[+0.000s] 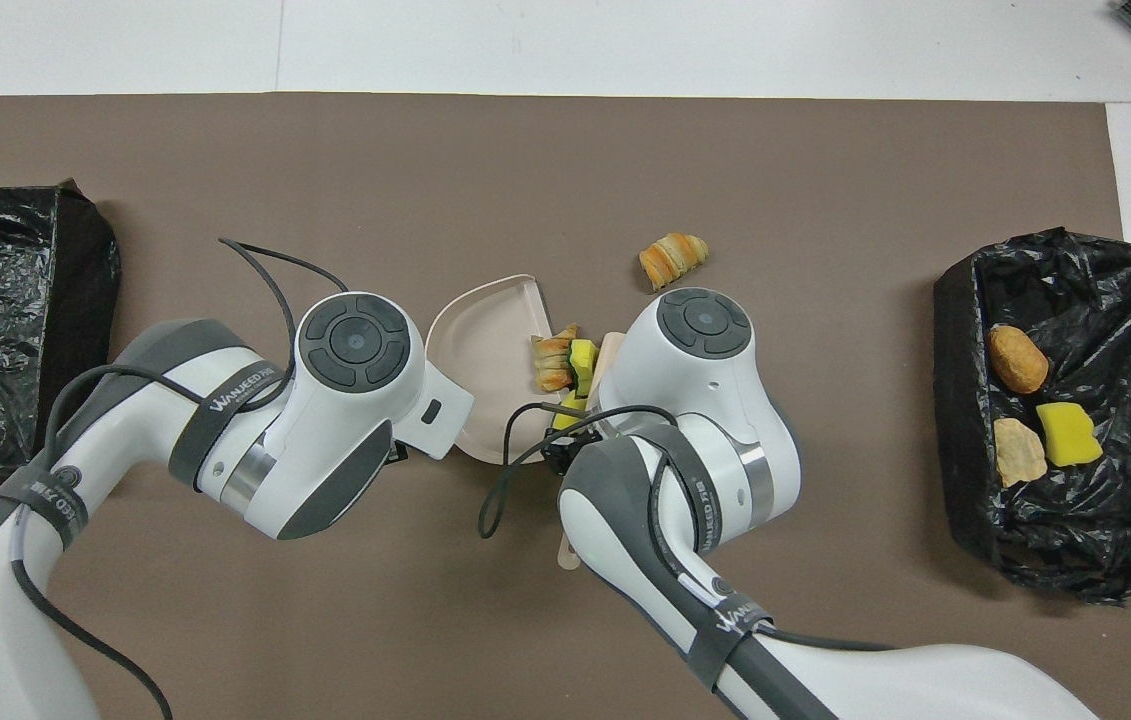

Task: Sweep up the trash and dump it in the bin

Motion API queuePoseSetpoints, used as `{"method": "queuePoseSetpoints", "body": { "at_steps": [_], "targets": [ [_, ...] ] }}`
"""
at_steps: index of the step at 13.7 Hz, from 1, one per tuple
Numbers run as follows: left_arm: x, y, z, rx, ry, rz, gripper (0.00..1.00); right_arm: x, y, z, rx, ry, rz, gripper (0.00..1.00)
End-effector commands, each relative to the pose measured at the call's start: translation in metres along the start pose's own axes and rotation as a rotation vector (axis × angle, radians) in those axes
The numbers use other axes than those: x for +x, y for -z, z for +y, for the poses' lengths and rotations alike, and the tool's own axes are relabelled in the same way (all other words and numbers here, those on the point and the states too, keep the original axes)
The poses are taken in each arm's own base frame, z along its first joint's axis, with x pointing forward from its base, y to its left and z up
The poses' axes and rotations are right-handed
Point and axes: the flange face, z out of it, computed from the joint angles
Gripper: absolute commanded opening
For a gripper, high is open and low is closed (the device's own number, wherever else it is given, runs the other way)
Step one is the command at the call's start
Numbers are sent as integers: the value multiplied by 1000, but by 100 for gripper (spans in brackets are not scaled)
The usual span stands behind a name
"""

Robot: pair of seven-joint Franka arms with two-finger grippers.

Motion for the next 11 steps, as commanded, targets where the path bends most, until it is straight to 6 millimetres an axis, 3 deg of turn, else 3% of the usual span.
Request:
{"method": "queuePoseSetpoints", "body": {
  "at_steps": [1,3,4,6,9,11],
  "targets": [
    [-3,-1,4,1,-32,-34,0,-8,37,-4,80,69,-12,0],
    [-3,-1,1,4,-31,-24,0,-23,68,-1,81,110,-4,0],
    [-4,-2,0,3,-28,-20,0,-22,78,9,77,98,-17,0],
    [-5,-3,-1,-1,-25,-20,0,-9,89,35,-2,89,12,0],
    [-5,-3,-2,-1,-17,-16,0,4,92,54,-139,95,73,0],
    [-5,-3,-1,-1,-14,-16,0,26,109,91,-237,68,128,0]
  ]
}}
